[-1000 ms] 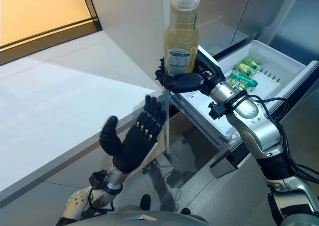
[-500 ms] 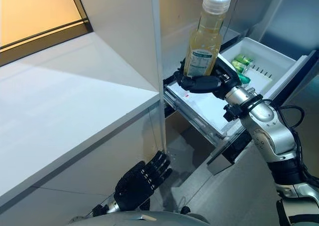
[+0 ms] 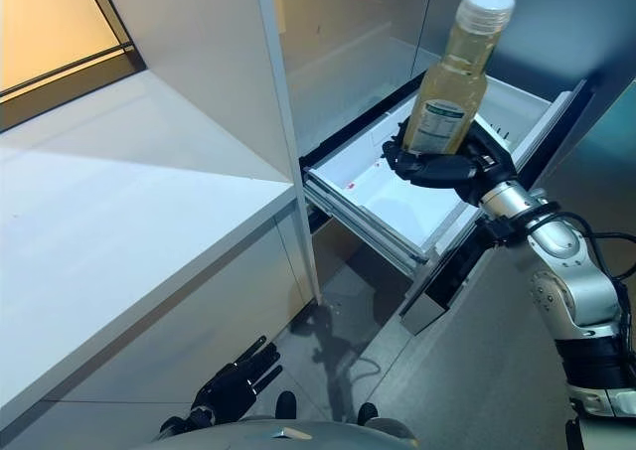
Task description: Put drinks into fridge and close the fridge
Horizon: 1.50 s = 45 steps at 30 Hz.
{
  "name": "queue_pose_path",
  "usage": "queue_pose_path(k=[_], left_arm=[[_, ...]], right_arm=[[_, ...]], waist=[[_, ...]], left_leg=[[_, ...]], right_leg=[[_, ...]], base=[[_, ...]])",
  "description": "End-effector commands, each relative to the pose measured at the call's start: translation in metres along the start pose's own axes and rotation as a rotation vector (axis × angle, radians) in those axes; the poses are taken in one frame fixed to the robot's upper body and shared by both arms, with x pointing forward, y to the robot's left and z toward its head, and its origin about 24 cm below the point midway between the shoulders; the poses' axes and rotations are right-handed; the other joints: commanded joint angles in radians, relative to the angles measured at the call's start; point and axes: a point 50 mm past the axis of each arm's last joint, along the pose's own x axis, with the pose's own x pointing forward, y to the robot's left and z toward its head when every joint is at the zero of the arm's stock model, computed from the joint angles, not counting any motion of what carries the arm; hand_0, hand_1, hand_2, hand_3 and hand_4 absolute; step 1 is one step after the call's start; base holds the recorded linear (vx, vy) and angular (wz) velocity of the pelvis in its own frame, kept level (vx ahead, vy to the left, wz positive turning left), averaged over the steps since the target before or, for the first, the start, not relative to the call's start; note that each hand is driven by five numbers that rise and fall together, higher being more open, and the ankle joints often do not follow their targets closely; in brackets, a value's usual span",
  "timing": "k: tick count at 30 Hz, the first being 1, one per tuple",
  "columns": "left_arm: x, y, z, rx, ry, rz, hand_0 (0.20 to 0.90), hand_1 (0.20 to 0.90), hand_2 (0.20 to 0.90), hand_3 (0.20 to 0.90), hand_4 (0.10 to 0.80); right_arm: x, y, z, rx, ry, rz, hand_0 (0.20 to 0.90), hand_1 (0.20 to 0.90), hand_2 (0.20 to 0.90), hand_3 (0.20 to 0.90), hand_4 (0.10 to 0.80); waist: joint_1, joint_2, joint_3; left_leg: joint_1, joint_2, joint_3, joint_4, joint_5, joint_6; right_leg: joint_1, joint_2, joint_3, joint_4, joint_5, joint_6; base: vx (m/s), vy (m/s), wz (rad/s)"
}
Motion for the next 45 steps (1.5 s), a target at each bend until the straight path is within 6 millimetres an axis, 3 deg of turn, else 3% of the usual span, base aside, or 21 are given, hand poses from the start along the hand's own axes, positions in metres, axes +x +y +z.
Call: queue_pose_path(k=[1, 11, 18, 22, 36, 45], left_arm=[[-0.014, 0.025, -0.021, 0.162, 0.124, 0.162, 0.900, 0.900, 0.900, 0.900, 0.800], [-0.022, 0.045, -0.017, 0.372, 0.187, 0.361, 0.900, 0.900, 0.900, 0.900, 0.800], [-0.036, 0.060, -0.020, 0.410, 0.222, 0.446, 0.900, 0.900, 0.900, 0.900, 0.800], [-0.043, 0.070, -0.012, 0.451, 0.220, 0.487, 0.900, 0.900, 0.900, 0.900, 0.800], [-0.025, 0.057, 0.066, 0.457, 0.185, 0.493, 0.900, 0.900, 0.900, 0.900, 0.800], [-0.020, 0.051, 0.090, 0.460, 0.142, 0.499, 0.900, 0.900, 0.900, 0.900, 0.800]], right_arm=[[-0.003, -0.011, 0.081, -0.229, -0.336, -0.016, 0.300, 0.300, 0.300, 0.200, 0.100], [0.016, -0.032, 0.069, -0.420, -0.077, 0.030, 0.300, 0.300, 0.300, 0.200, 0.100], [0.031, -0.047, 0.058, -0.459, 0.052, 0.014, 0.300, 0.300, 0.300, 0.200, 0.100], [0.041, -0.054, 0.053, -0.443, 0.078, -0.017, 0.300, 0.300, 0.300, 0.200, 0.100], [0.080, -0.091, 0.065, -0.449, 0.287, -0.167, 0.300, 0.300, 0.300, 0.200, 0.100], [0.077, -0.118, 0.049, -0.418, 0.512, -0.303, 0.300, 0.300, 0.300, 0.200, 0.100]], waist=[[0.016, -0.053, -0.088], [0.045, -0.087, -0.079], [0.083, -0.121, -0.058], [0.115, -0.147, -0.033], [0.177, -0.149, 0.062], [0.213, -0.154, 0.123]], left_leg=[[0.018, -0.048, 0.056, 0.002, -0.089, 0.043], [0.017, -0.048, 0.058, 0.002, -0.085, 0.040], [0.004, -0.044, 0.043, 0.002, -0.081, 0.042], [-0.014, -0.041, 0.029, 0.004, -0.079, 0.045], [-0.081, -0.030, 0.001, 0.013, -0.071, 0.053], [-0.122, -0.026, -0.021, 0.025, -0.060, 0.046]], right_leg=[[-0.048, 0.013, 0.017, 0.019, 0.052, 0.035], [-0.049, 0.017, 0.014, 0.020, 0.057, 0.037], [-0.051, 0.023, 0.003, 0.016, 0.060, 0.037], [-0.062, 0.031, 0.000, 0.015, 0.065, 0.038], [-0.114, 0.041, -0.008, 0.017, 0.077, 0.028], [-0.137, 0.037, -0.030, 0.027, 0.079, 0.023]], base=[[0.032, -0.004, -0.07], [0.083, -0.013, -0.03], [0.110, -0.048, 0.03], [0.052, -0.090, 0.05], [-0.006, -0.012, 0.01], [-0.031, -0.026, 0.09]])
